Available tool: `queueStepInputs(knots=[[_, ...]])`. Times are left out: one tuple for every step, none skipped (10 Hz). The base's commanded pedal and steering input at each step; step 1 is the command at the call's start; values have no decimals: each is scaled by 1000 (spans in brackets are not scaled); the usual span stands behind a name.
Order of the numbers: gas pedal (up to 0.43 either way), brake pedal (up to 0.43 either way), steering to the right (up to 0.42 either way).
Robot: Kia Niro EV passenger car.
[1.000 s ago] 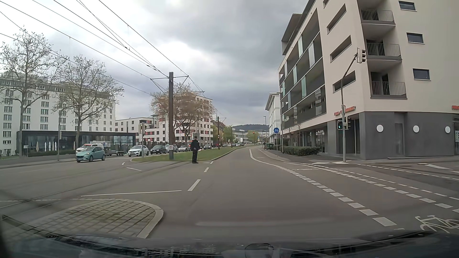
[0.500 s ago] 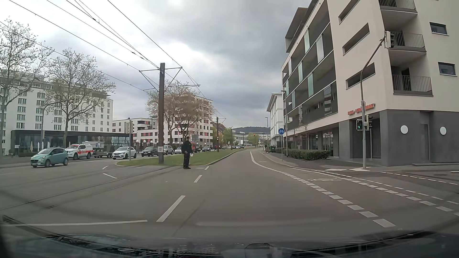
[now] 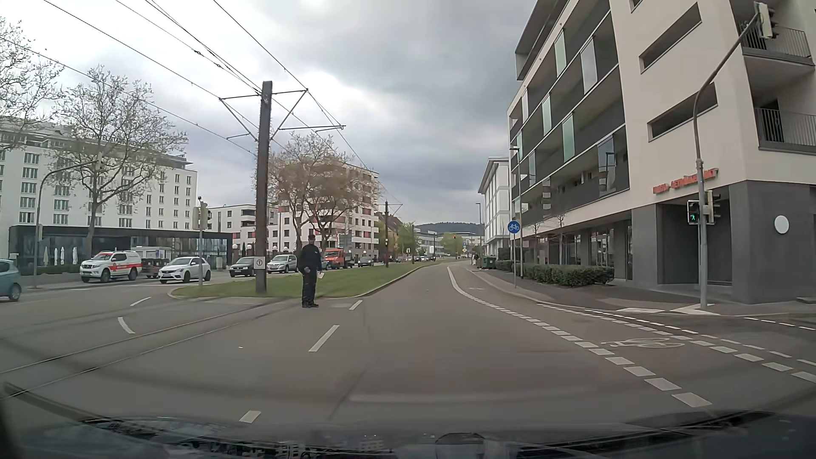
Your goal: Follow the waypoints while adhering to traffic rules and regulations
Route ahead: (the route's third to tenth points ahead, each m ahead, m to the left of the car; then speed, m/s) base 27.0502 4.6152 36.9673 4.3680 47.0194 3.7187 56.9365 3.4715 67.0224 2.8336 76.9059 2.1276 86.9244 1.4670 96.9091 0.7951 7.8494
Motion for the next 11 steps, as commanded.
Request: queueStepInputs(knots=[[268, 0, -3], [268, 0, -3], [268, 0, -3], [268, 0, -3], [248, 0, -3], [248, 0, -3], [248, 0, -3], [240, 0, -3], [240, 0, -3], [228, 0, -3], [220, 0, -3]])
